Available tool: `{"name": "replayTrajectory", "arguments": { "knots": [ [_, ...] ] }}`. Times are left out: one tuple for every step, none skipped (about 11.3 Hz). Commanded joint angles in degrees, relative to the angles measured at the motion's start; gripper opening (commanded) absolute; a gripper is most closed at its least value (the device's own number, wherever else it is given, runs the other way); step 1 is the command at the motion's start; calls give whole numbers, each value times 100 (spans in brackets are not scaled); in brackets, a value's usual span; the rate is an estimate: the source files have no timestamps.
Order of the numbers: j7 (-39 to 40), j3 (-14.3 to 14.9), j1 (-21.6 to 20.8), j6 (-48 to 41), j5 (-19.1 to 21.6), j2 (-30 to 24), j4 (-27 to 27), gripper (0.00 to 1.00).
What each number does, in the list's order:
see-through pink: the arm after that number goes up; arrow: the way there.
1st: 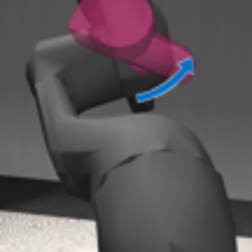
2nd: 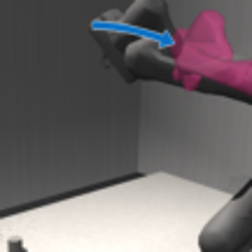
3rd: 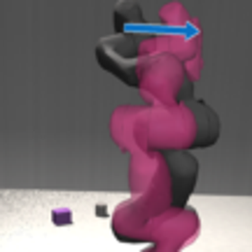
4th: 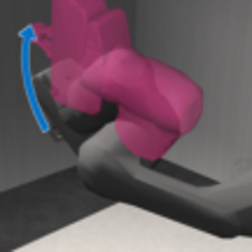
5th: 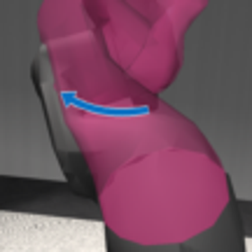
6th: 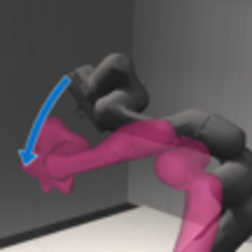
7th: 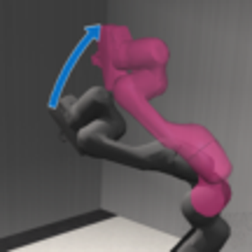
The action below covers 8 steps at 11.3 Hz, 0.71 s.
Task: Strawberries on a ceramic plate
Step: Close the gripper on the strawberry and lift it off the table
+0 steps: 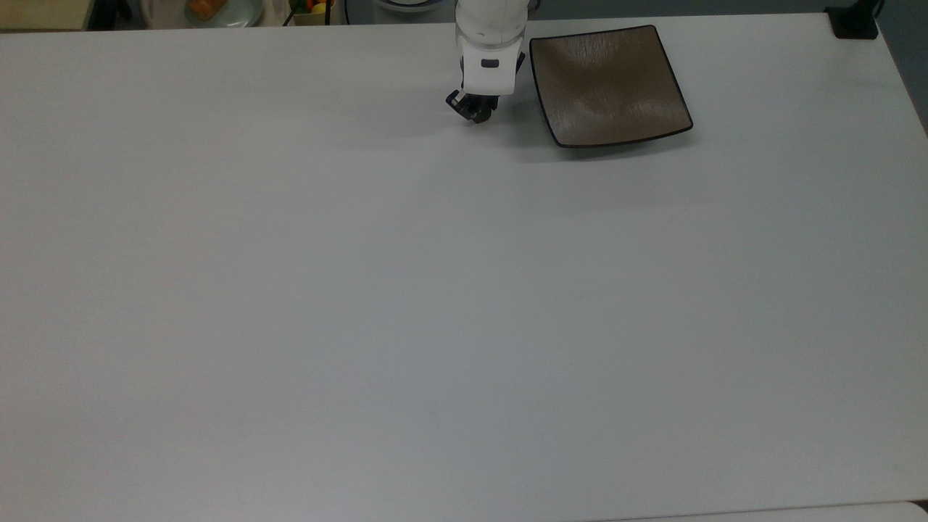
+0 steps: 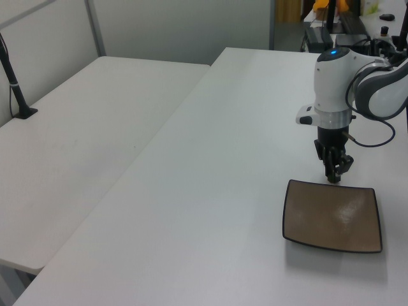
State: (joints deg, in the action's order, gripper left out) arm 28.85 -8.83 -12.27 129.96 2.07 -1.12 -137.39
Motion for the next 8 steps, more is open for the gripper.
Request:
{"name": "replayTrajectory", "arguments": {
  "knots": [
    [-29,22,5,-513,-57,-301,123,0],
    [-29,22,14,-707,-57,-310,272,0],
    [-29,31,32,-952,-57,-397,448,0],
    [-46,31,67,-1259,-57,-442,650,0],
    [-246,31,76,-1645,-118,-442,948,0],
    [-335,39,145,-2041,-301,-442,1255,0],
    [-345,48,190,-2532,-347,-442,1598,0],
    [-397,66,234,-2972,-356,-442,1993,0]
  ]
}}
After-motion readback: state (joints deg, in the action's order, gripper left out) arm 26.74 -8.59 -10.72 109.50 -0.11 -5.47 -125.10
